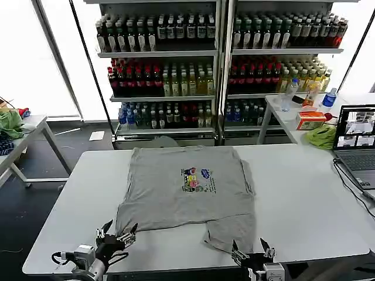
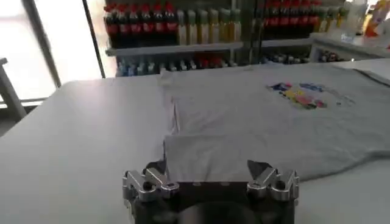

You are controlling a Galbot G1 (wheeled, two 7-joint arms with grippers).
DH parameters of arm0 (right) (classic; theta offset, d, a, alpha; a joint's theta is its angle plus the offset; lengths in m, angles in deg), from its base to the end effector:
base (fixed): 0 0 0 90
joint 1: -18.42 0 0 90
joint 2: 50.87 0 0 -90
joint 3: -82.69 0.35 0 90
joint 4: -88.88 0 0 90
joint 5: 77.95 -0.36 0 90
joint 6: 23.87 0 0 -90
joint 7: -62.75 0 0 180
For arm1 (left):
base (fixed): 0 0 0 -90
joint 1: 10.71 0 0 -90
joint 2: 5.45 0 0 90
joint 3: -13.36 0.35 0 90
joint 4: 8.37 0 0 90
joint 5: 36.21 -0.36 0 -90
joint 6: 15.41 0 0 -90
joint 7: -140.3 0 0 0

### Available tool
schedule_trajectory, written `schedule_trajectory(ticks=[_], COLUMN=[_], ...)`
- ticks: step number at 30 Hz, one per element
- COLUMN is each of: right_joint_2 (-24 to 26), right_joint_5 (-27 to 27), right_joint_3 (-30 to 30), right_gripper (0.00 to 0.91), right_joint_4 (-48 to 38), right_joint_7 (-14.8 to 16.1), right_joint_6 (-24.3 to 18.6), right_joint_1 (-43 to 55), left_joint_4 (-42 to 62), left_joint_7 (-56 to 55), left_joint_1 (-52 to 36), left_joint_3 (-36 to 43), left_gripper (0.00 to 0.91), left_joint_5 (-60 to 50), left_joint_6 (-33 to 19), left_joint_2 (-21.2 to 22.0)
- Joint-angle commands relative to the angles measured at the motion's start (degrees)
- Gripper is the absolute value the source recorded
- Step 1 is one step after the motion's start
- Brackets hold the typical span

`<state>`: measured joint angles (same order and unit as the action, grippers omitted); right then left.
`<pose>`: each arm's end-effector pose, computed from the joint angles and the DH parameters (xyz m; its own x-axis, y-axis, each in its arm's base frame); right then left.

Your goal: Fold and organize the clothes.

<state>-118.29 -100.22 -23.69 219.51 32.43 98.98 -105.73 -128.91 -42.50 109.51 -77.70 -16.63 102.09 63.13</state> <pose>0.1404 0.0268 -0.2599 -0.8283 0.0081 0.5602 -0.0244 0.9984 -0.0505 0.1906 0.0664 -0.2886 -0.8713 0.1065 0.4790 0.1281 0.9917 0.0126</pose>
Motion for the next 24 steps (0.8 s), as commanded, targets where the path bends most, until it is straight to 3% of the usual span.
schedule_trajectory(ticks=[1, 24], right_joint_2=[-0.1, -0.8], right_joint_5=[0.1, 1.3], right_joint_3=[-0.1, -1.4], right_gripper=[0.907, 0.907], right_joint_4=[-0.2, -2.4], right_joint_7=[-0.3, 0.0], right_joint_6=[0.0, -1.2], right_joint_1=[-0.2, -0.3], left_joint_4=[1.3, 2.3], left_joint_7=[0.0, -0.1], left_joint_1=[-0.1, -0.1], left_joint_3=[0.1, 0.3], left_gripper=[0.907, 0.907], left_joint_5=[0.1, 0.1], left_joint_6=[0.0, 0.1], left_joint_2=[0.4, 0.6])
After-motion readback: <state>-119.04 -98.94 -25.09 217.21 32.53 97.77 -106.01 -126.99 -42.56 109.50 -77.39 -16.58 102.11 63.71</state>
